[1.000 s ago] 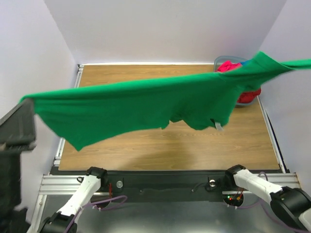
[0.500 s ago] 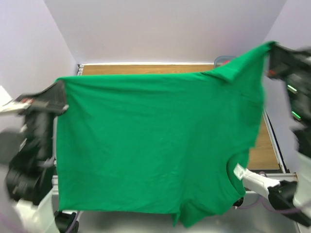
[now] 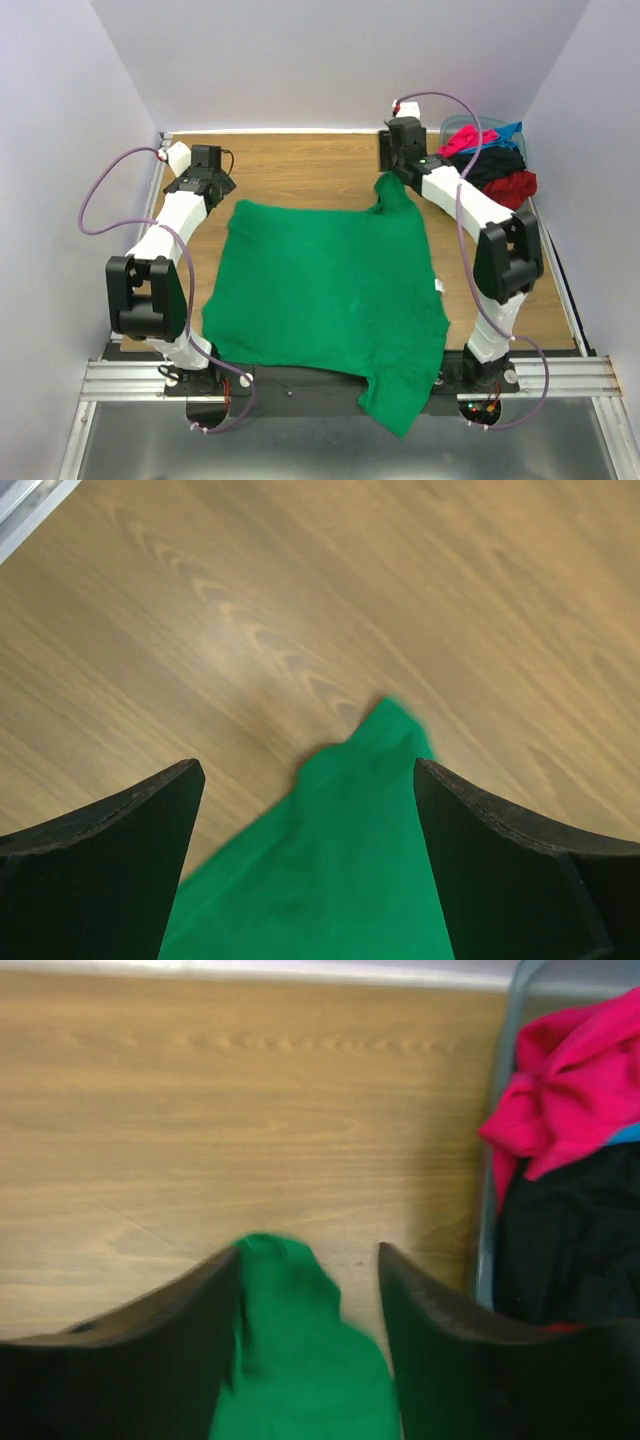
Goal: Fold and stack the t-shirts
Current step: Flatten the tshirt out
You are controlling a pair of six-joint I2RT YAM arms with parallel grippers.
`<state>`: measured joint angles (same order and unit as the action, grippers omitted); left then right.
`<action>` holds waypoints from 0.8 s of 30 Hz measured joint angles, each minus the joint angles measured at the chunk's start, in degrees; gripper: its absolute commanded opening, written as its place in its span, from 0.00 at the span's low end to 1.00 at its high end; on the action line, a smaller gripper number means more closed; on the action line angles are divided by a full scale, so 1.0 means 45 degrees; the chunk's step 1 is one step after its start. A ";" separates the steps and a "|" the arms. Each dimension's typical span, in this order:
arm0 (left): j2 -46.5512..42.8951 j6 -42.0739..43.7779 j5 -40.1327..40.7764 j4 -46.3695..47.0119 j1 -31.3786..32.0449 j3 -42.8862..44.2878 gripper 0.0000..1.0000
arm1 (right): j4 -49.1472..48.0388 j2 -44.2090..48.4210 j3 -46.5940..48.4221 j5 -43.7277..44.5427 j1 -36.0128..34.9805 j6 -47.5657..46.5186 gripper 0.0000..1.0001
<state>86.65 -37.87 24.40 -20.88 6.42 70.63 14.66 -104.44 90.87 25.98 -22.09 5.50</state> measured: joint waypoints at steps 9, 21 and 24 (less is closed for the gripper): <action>-0.2118 0.0131 -0.0185 0.0753 -0.0219 -0.0136 0.99 | -0.0199 0.0573 -0.1054 -0.0918 0.0000 0.0437 1.00; -0.2433 0.0665 -0.3395 0.2803 -0.0121 -0.3560 0.99 | -0.0772 0.4614 -0.6135 -0.3279 -0.0010 0.3045 1.00; -0.1341 0.0855 -0.4104 0.3045 0.0068 -0.3706 0.99 | -0.0573 0.3371 -0.6547 -0.3449 -0.0015 0.3259 1.00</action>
<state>80.62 -34.02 5.93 -7.18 6.72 53.95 12.08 -89.27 61.41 10.46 -22.15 20.16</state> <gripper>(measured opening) 0.985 0.998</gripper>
